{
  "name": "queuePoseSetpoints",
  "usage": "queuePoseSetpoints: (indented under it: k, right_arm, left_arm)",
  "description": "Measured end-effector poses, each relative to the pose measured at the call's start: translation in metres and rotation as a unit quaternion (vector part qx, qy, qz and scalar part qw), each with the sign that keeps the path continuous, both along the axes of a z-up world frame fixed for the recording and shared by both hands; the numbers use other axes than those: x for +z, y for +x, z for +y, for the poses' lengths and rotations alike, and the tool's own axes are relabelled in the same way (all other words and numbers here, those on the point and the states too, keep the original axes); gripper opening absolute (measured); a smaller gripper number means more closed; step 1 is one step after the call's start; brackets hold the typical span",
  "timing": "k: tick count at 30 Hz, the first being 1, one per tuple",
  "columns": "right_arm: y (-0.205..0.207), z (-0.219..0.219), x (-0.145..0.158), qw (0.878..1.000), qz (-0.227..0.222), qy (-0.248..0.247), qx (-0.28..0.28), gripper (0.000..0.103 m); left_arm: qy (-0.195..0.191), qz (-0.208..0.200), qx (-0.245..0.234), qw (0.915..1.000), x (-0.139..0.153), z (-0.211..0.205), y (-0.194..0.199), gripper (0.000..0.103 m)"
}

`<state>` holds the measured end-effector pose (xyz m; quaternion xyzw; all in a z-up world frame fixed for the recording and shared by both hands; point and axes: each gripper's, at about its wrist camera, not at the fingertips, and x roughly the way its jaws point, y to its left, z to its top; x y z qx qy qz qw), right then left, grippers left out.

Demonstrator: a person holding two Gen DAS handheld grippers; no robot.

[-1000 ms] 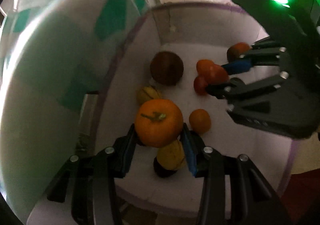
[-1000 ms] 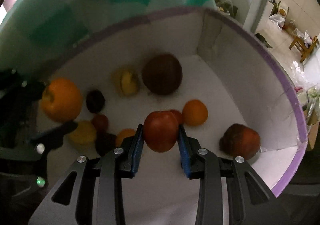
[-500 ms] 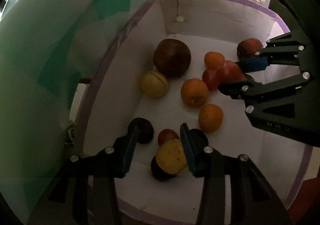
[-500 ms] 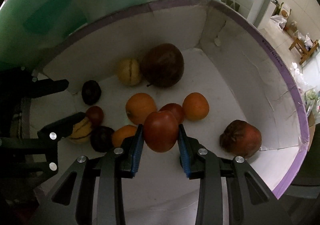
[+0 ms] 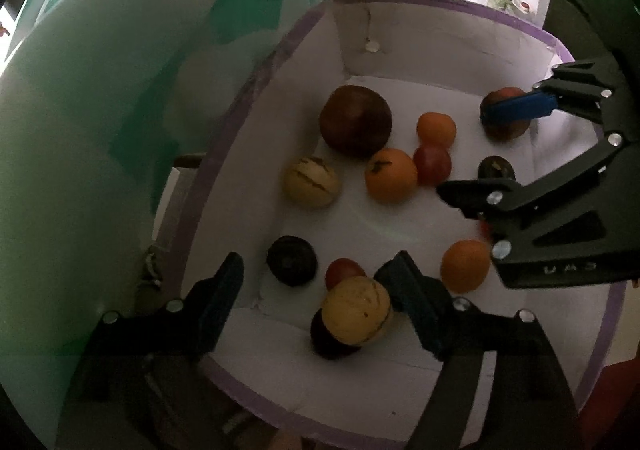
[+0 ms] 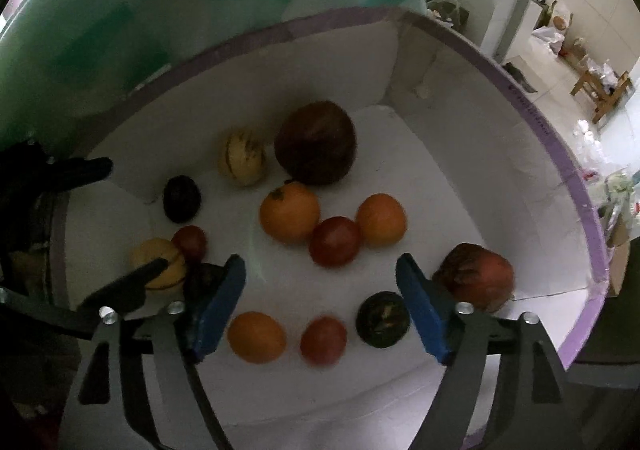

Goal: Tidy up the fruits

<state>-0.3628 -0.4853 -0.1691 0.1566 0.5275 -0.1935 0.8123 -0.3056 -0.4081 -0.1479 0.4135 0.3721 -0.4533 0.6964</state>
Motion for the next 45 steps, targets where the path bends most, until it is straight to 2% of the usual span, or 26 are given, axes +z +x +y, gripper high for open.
queuePoseSetpoints:
  k: [3, 6, 8, 11, 14, 19, 23, 45]
  right_arm:
    - [-0.001, -0.002, 0.005, 1.000, 0.003, -0.022, -0.007, 0.087]
    - [-0.004, -0.007, 0.012, 0.999, -0.002, -0.038, -0.025, 0.087]
    - [-0.005, -0.011, 0.015, 0.998, 0.001, -0.053, -0.042, 0.087]
    - [-0.007, -0.015, 0.016, 0.996, 0.008, -0.064, -0.064, 0.087]
    - [-0.011, -0.027, 0.015, 0.994, 0.016, -0.065, -0.088, 0.087]
    - [-0.016, -0.039, 0.011, 0.992, 0.011, -0.045, -0.115, 0.087]
    - [-0.013, -0.042, 0.005, 0.992, 0.014, -0.036, -0.117, 0.087]
    - [-0.009, -0.042, -0.006, 0.993, 0.020, -0.022, -0.114, 0.087]
  left_arm:
    - [-0.001, -0.011, 0.000, 0.9999, 0.004, 0.001, -0.002, 0.080]
    - [-0.003, -0.037, -0.003, 0.9993, 0.010, 0.002, -0.010, 0.081]
    - [-0.015, -0.046, -0.013, 0.9988, 0.017, 0.005, -0.018, 0.087]
    - [-0.027, -0.033, -0.032, 0.9986, 0.025, 0.009, -0.026, 0.095]
    - [-0.035, -0.022, -0.045, 0.9981, 0.031, 0.012, -0.031, 0.099]
    - [-0.029, 0.034, -0.040, 0.9982, 0.029, 0.015, -0.024, 0.099]
    - [-0.018, 0.054, -0.030, 0.9979, 0.025, 0.015, -0.020, 0.099]
    - [-0.003, 0.063, -0.031, 0.9975, 0.020, 0.014, -0.020, 0.099]
